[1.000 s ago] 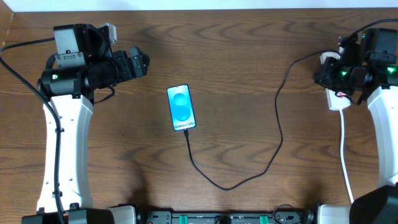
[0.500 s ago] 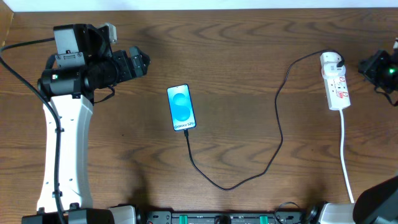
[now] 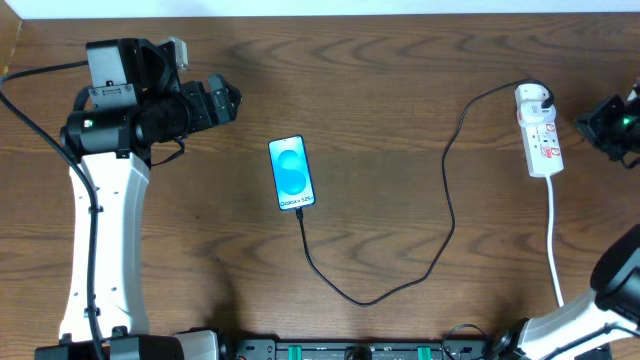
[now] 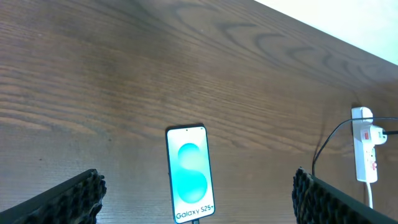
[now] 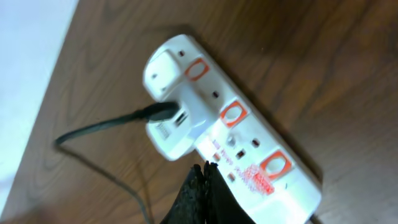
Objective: Plug charger to phone and switch on socket
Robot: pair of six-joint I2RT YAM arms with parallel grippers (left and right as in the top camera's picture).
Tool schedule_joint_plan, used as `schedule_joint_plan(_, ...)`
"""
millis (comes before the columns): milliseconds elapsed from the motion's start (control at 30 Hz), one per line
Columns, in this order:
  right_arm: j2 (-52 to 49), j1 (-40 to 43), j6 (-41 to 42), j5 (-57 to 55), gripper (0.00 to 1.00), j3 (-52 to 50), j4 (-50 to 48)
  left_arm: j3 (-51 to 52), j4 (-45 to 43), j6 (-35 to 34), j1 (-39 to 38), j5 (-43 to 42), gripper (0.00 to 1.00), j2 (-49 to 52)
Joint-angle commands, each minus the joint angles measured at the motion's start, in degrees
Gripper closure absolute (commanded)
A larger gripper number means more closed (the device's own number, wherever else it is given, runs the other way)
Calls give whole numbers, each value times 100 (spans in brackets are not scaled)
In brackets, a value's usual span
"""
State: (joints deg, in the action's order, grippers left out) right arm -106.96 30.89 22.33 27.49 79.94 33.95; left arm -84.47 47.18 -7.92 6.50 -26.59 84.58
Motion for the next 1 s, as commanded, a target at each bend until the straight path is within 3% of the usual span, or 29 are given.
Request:
schedule_joint_plan(0, -367, -39, 4, 120, 99, 96, -212, -20, 9, -33, 17, 72, 3, -35)
schedule_joint_plan(333, -949, -140, -461, 160, 99, 96, -789, -20, 9, -35, 17, 72, 2, -35)
schedule_joint_plan(967, -1412, -273, -260, 92, 99, 94, -1193, -20, 9, -35, 17, 72, 2, -35)
